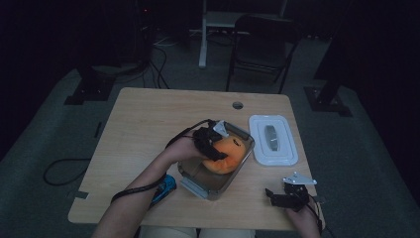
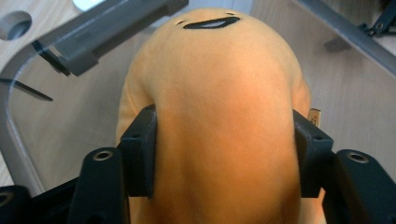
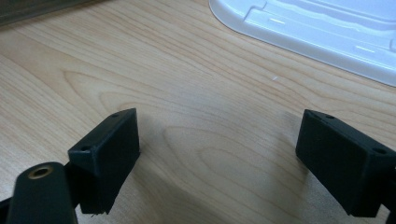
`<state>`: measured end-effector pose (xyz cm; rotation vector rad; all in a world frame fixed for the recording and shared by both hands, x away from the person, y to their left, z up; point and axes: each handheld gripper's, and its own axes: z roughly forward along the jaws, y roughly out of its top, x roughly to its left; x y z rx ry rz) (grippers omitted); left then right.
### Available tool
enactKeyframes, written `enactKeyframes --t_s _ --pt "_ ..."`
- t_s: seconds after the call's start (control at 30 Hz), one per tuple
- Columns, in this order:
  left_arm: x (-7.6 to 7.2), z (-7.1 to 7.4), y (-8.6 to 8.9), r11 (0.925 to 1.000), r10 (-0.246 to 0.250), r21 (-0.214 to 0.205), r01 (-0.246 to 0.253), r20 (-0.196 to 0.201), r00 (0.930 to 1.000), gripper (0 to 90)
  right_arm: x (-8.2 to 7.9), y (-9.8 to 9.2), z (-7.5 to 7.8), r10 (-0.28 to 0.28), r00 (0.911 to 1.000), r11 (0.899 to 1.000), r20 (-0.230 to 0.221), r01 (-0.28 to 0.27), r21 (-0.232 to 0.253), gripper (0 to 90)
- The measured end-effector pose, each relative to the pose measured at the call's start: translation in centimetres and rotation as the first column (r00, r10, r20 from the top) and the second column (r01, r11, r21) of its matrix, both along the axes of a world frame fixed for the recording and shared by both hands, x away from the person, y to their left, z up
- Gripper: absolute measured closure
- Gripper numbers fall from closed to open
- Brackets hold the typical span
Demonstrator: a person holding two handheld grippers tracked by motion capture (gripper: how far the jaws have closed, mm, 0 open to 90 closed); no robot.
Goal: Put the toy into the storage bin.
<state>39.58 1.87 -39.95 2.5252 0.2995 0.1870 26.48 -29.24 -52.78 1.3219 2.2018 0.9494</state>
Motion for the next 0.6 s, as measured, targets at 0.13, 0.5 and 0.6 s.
enactKeyframes --t_s 0.13,0.5,0.6 --pt "-0.14 -0.14 -0.32 0.9994 -0.014 0.032 0.014 -0.002 0.9999 36.1 0.00 0.00 0.00 0.000 1.0000 1.000 0.000 0.000 0.000 12.8" --pt "0.18 -0.49 -0.94 0.9905 0.035 0.134 -0.030 -0.036 0.9987 27.3 0.00 0.00 0.00 0.000 1.0000 1.000 0.000 0.000 0.000 12.8" --pt "0.08 -0.61 -1.06 0.9874 0.026 0.157 -0.021 -0.029 0.9992 27.3 0.00 0.00 0.00 0.000 1.0000 1.000 0.000 0.000 0.000 12.9"
